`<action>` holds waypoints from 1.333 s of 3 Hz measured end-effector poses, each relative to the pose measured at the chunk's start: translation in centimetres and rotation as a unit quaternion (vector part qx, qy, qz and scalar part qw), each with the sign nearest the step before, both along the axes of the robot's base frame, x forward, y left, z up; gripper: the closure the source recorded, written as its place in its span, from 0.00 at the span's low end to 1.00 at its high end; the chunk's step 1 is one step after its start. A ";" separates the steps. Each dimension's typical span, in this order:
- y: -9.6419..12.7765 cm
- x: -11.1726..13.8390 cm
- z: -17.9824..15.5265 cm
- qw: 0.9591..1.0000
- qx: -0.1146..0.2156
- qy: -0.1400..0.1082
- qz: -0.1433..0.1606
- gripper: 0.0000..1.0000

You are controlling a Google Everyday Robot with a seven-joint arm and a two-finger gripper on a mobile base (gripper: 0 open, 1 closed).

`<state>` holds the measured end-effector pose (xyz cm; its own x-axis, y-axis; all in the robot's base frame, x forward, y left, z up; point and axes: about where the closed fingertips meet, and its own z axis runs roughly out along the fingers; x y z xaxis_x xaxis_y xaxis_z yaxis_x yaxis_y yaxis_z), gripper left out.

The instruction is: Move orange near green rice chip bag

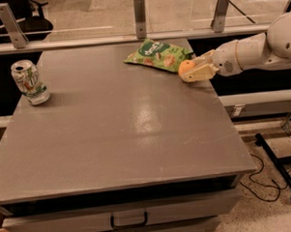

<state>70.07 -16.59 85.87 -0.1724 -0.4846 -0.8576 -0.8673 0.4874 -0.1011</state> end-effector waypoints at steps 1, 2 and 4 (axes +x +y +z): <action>0.3 0.3 -0.6 1.000 0.004 0.003 0.001 0.00; 0.2 0.2 -0.8 1.000 0.005 0.005 -0.001 0.00; -6.3 -4.6 6.4 0.997 -0.035 -0.058 -0.038 0.00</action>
Offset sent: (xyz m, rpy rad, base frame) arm -0.0003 -0.0070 -0.0116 0.0095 0.0164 -0.0209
